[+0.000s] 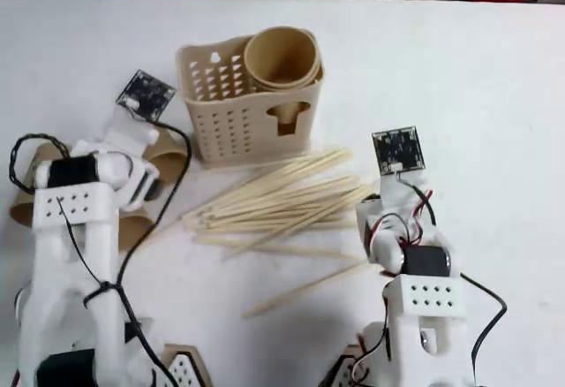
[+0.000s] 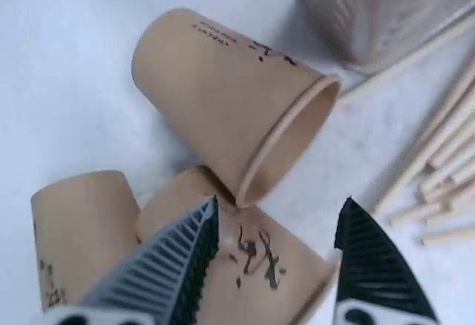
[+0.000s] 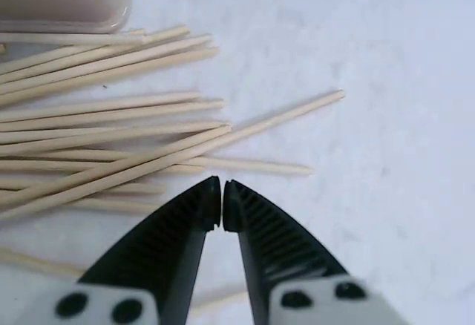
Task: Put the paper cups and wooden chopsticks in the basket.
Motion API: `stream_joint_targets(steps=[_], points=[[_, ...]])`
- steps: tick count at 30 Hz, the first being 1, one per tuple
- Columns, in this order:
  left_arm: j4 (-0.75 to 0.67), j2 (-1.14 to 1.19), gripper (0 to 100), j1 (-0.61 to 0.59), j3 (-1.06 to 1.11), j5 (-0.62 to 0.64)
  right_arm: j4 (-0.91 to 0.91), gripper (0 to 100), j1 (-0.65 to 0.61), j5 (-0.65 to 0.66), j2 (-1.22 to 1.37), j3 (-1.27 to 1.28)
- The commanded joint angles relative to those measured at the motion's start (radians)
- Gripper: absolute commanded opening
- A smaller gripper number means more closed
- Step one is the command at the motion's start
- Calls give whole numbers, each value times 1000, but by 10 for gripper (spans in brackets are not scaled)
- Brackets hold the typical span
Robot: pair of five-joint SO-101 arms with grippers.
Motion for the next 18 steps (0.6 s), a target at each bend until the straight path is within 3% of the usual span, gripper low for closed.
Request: stream_joint_targets(steps=[1,8,15,18], points=[[-189,-2,255,12,80,54,-13,24,8,-9,-19,-6],[-422,-8,130,12,230,60,-13,24,8,-9,-15,-6],[-427,-47,20,8,235,63,-12,24,10,-9,-13,-5],[-333,-137,23,8,227,64,-16,24,7,-9,-19,6]])
